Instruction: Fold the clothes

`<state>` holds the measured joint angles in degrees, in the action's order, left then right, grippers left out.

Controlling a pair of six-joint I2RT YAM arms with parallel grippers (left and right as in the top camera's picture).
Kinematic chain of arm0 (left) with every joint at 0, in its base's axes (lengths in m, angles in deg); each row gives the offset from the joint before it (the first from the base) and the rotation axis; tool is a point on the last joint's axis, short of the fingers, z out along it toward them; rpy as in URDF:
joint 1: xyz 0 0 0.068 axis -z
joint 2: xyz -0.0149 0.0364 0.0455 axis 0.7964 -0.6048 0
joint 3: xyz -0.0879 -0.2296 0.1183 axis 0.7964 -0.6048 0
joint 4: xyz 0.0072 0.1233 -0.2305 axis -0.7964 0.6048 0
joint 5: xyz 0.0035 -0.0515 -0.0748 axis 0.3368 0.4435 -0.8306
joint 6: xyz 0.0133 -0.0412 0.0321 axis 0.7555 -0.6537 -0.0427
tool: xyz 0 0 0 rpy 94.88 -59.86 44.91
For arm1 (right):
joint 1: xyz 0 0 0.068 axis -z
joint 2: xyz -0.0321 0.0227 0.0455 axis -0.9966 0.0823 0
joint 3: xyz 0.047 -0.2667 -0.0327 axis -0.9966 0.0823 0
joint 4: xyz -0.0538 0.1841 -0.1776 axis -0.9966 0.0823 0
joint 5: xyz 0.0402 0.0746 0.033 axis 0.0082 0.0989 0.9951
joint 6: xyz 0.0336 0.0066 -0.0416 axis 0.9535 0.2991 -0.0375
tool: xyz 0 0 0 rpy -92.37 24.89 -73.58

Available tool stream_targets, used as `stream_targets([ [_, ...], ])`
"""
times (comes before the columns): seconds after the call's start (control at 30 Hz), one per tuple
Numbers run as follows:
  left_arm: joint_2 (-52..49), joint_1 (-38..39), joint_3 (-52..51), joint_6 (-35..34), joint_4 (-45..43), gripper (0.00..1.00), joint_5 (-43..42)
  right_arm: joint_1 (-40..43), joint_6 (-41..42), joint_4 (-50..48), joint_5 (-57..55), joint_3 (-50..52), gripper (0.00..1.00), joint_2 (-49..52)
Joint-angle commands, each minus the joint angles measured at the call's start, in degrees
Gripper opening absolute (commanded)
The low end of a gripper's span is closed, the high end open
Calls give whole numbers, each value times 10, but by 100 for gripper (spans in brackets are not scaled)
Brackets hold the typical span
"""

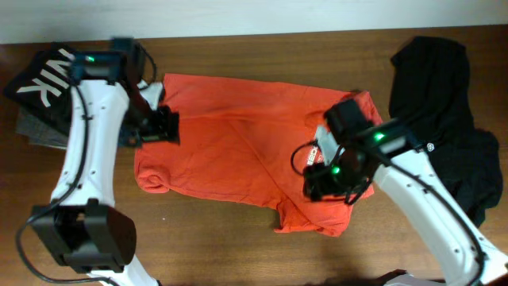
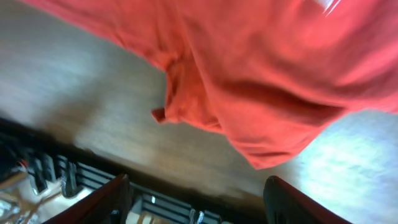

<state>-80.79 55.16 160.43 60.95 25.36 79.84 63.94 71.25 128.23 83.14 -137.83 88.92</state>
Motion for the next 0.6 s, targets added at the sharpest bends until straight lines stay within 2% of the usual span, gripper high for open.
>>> stream_targets([
  [0.0,7,3,-90,-36,-40,83,7,-13,16,-16,16,45,72,-7],
  [0.13,7,2,-192,-92,-116,81,11,-13,16,-37,15,67,72,-7],
  [0.33,7,-8,-352,-207,-262,65,11,-13,26,-55,9,79,71,-7],
  [0.57,7,-23,-410,-212,-321,64,11,-13,29,-63,5,81,71,-7],
])
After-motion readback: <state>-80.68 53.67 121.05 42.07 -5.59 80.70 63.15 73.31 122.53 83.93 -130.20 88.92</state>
